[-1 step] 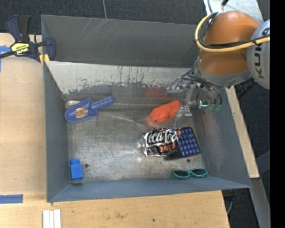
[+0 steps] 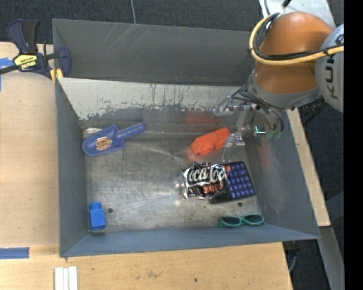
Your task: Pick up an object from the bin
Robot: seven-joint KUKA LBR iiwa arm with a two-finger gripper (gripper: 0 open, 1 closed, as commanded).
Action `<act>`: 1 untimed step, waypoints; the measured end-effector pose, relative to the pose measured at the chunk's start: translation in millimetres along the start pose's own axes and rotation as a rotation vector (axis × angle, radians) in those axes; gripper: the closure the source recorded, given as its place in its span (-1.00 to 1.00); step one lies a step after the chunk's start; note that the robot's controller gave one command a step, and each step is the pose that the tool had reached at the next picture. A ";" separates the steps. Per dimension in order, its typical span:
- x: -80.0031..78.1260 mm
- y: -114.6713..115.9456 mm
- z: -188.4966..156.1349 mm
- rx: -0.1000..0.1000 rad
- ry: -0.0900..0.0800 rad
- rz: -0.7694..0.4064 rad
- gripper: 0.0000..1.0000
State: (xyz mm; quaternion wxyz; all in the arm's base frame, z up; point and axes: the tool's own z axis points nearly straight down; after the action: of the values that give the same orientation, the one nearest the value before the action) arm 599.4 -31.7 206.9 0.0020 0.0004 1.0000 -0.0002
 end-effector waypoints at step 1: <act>-2.0 -8.7 38.1 0.000 -0.007 -0.061 -1.00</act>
Offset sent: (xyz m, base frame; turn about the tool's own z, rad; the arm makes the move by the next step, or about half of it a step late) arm 0.0241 0.0384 -0.1078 0.0575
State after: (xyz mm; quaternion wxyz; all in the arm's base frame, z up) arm 601.5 -40.5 168.9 0.0055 -0.0299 0.9995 -0.0005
